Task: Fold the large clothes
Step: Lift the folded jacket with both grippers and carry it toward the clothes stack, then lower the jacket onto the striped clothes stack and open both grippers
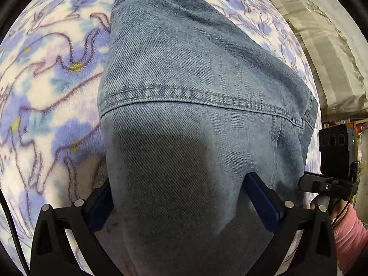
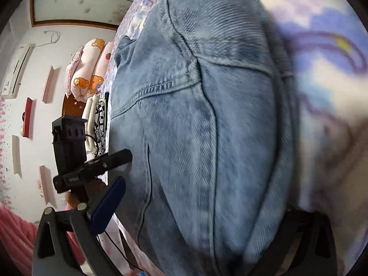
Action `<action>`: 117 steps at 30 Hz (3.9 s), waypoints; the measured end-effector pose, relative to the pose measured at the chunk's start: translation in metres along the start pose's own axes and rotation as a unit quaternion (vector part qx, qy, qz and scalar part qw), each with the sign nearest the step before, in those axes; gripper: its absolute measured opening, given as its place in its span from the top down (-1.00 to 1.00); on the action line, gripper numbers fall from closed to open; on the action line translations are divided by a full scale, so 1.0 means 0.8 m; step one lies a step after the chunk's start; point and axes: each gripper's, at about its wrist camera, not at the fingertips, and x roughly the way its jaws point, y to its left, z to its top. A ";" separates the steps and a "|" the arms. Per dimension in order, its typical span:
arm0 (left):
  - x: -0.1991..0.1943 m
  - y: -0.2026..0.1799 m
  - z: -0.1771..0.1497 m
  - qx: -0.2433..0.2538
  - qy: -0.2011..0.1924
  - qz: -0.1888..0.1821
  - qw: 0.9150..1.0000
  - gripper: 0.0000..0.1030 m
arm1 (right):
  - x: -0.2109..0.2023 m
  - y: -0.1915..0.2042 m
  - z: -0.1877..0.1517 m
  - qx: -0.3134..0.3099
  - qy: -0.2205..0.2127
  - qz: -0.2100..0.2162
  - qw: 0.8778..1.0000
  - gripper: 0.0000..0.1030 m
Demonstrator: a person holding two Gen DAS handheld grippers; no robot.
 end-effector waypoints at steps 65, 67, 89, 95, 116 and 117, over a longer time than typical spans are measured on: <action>-0.457 0.068 -0.341 -0.082 0.046 0.173 0.980 0.15 | -0.003 0.388 -0.336 -0.059 0.031 -0.123 0.990 0.64; -0.492 0.098 -0.340 -0.062 0.033 0.176 0.982 0.15 | 0.017 0.434 -0.346 -0.067 0.011 -0.131 0.989 0.64; -0.777 0.376 -0.123 -0.006 -0.128 0.268 0.955 0.15 | 0.235 0.762 -0.193 -0.208 -0.116 -0.057 0.970 0.64; -0.803 0.458 -0.041 0.015 -0.166 0.261 0.951 0.15 | 0.287 0.813 -0.104 -0.238 -0.149 -0.043 0.959 0.64; -0.570 0.820 0.047 -0.007 -0.192 0.104 0.976 -0.45 | 0.596 0.661 0.061 -0.121 -0.107 -0.084 0.983 0.55; -0.568 0.818 0.043 -0.004 -0.196 0.108 0.975 -0.46 | 0.596 0.658 0.060 -0.123 -0.102 -0.080 0.984 0.53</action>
